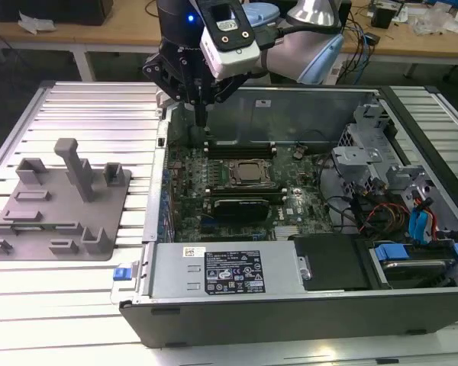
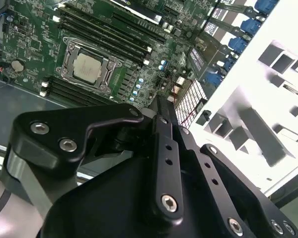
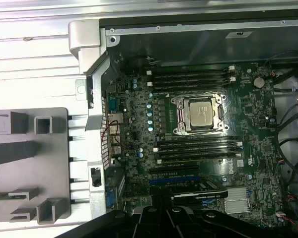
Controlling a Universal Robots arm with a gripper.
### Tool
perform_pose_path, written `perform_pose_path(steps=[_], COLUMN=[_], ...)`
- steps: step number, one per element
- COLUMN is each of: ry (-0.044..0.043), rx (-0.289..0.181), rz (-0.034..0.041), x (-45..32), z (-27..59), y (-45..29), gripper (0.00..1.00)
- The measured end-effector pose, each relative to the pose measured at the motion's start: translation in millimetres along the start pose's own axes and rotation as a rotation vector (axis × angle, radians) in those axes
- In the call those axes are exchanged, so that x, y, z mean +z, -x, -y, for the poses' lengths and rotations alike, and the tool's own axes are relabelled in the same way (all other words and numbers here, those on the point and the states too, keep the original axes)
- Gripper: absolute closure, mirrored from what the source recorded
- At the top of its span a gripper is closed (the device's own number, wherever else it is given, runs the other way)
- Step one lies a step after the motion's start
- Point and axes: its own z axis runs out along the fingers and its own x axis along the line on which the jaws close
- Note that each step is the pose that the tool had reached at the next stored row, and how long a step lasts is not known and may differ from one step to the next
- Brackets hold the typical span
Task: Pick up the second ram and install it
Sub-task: 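Reach for the second ram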
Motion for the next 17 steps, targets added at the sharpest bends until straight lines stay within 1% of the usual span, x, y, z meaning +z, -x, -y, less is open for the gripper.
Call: perform_pose_path(steps=[2,6,11,13,14,17], ry=[0.0,0.0002,0.0024,0.0026,0.0027,0.0027], rx=[0.0,0.0,0.0,0.0,0.0,0.0], rz=[0.0,0.0,0.001,0.0019,0.0023,0.0026], x=[0.0,-0.1,-0.4,-0.6,-0.7,-0.8], z=[0.0,0.7,1.6,2.2,2.5,3.0], y=[0.0,-12.3,-24.9,-31.8,-36.4,-43.2], gripper=[0.92,0.92,0.92,0.92,0.92,0.92])
